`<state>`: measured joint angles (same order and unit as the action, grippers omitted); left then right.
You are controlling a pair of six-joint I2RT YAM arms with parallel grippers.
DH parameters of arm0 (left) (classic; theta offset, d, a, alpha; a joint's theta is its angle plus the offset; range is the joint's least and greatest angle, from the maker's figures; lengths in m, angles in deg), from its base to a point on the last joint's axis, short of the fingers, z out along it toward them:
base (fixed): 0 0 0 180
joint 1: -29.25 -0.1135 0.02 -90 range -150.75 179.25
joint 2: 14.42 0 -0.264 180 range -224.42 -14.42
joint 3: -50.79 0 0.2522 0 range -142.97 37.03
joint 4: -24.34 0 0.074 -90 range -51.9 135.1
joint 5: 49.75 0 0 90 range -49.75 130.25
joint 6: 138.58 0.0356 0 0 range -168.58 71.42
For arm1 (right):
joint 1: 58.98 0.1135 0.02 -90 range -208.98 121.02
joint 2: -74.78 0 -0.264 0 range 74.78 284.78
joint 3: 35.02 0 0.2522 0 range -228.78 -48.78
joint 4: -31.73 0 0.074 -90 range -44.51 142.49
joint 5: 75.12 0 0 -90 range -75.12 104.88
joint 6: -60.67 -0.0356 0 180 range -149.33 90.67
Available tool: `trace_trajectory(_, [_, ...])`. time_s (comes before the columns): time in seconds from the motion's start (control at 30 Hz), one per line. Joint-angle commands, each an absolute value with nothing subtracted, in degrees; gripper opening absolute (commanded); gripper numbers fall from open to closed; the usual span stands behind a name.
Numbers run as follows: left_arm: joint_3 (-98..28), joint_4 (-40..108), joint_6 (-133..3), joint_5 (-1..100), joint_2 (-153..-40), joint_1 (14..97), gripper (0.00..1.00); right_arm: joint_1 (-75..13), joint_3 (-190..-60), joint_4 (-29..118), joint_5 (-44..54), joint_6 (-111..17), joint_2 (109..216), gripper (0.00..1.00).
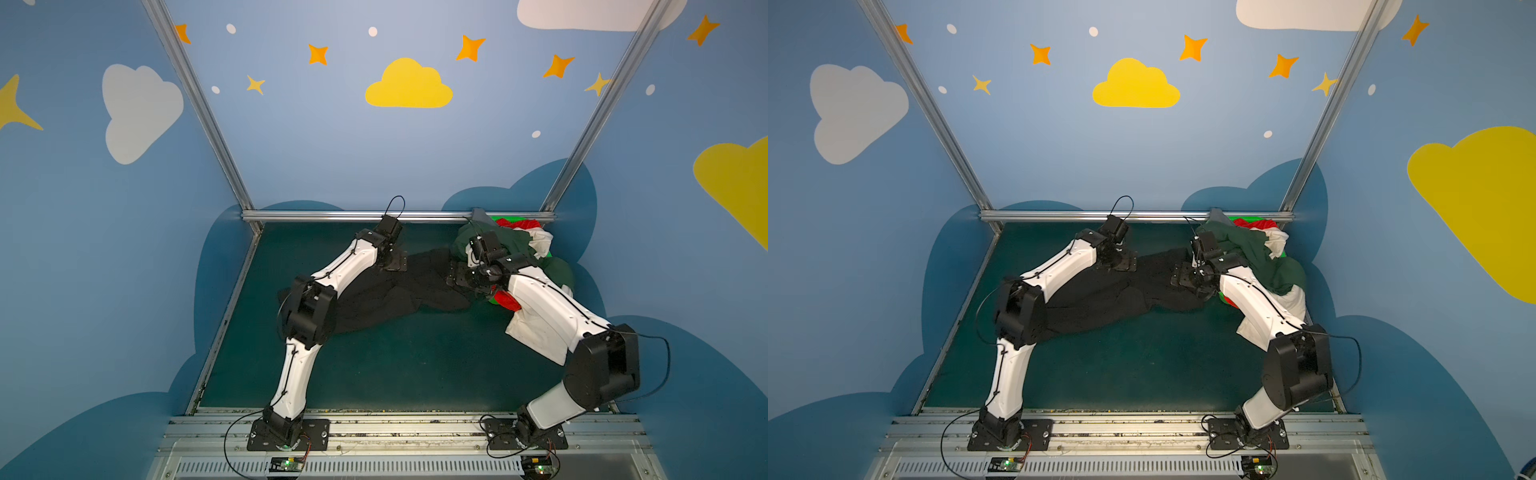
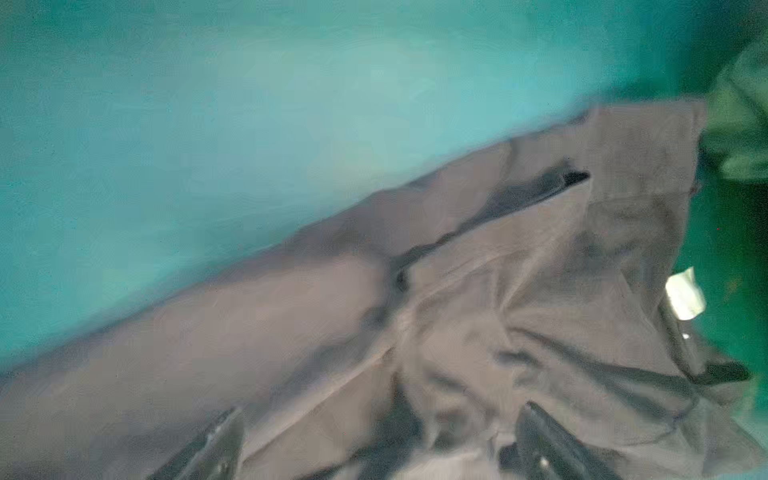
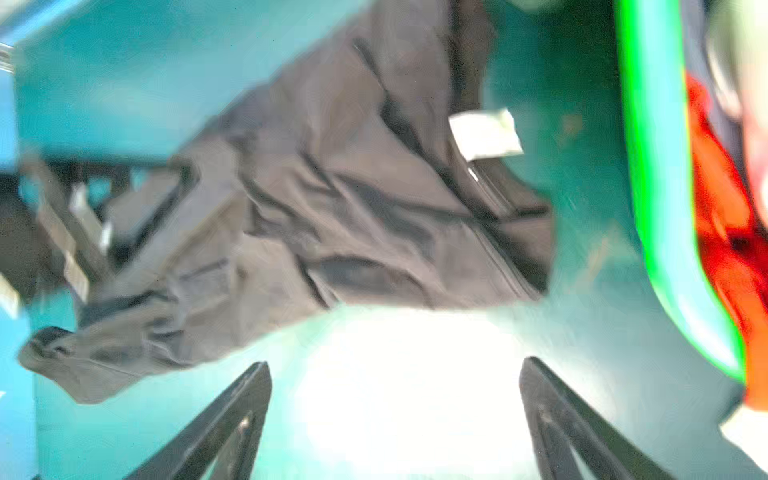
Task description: Fold and stack the t-shirts
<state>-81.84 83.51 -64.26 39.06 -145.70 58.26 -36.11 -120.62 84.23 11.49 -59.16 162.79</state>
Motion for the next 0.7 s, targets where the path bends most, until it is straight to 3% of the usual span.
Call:
trace_trajectory(0.0, [-93.1, 94.5, -58.0, 38.9, -154.7, 58.8, 1.00, -36.8, -114.3, 83.3, 11.9, -60.6, 158.7, 0.91])
trace_trajectory(0.2, [-114.7, 104.7, -56.4, 29.9, -169.5, 58.9, 1.00, -37.3, -108.2, 85.4, 12.5, -60.4, 152.4, 0.91])
trace_trajectory(0.37, [-110.0, 99.4, -53.5, 25.8, -170.5, 59.7, 0.98, -37.4, -105.6, 85.9, 13.2, -60.8, 149.7, 0.91])
trace_trajectory(0.4, [-109.3, 98.9, -53.0, 25.2, -170.8, 60.0, 0.94, -37.4, -105.3, 86.1, 13.1, -60.9, 149.6, 0.91])
trace_trajectory(0.53, [-112.2, 101.0, -54.1, 22.6, -173.9, 60.0, 0.49, -37.4, -104.6, 87.0, 13.1, -61.0, 149.2, 0.91])
trace_trajectory(0.67, [-114.9, 102.7, -58.2, 24.7, -175.7, 58.1, 0.21, -37.4, -102.6, 86.2, 13.3, -61.7, 148.9, 0.91])
